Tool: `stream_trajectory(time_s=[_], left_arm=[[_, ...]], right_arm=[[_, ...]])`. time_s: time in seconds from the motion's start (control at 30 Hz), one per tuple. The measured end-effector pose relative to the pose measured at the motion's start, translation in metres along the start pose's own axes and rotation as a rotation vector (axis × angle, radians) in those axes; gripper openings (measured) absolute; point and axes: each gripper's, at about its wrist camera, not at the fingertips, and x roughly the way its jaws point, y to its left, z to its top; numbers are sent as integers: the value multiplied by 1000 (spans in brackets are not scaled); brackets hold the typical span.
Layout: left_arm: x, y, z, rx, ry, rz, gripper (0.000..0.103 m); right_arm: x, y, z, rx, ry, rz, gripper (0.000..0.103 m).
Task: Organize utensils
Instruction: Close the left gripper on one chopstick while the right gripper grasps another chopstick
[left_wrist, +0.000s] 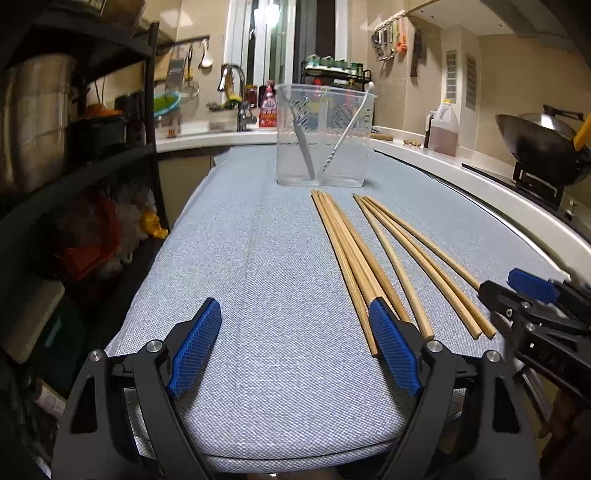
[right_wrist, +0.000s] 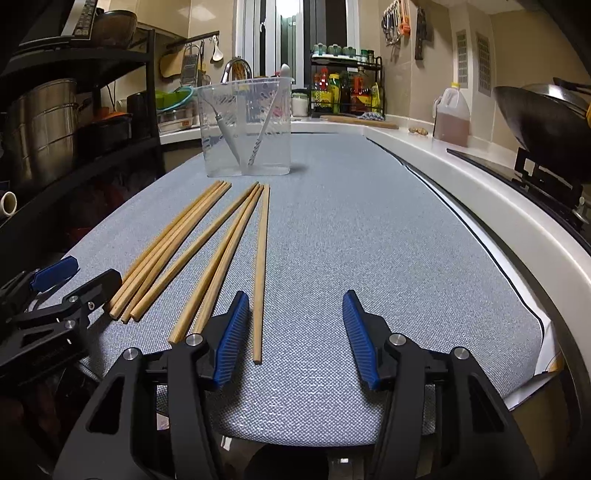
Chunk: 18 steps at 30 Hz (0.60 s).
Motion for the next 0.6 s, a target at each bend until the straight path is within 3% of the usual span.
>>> stream_trajectory(time_s=[0.13, 0.17, 0.27, 0.5, 0.53, 0.6], left_arm=[[-3, -6, -3, 21, -20, 2, 72], [-4, -6, -2, 23, -20, -7, 70], [-5, -8, -2, 33, -24, -22, 56], [-7, -17, -5, 63, -47, -70, 22], [-7, -18, -5, 65, -46, -77, 13], [-6, -20, -4, 67, -37, -92, 6]], right_arm=[[-1, 3, -2, -14, -16, 21, 44], [-1, 5, -2, -22, -18, 33, 37], [-1, 9, -3, -26, -24, 47, 27], [-1, 7, -7, -15, -53, 75, 22], [-1, 8, -7, -19, -56, 81, 21], [0, 9, -5, -27, -49, 98, 11]])
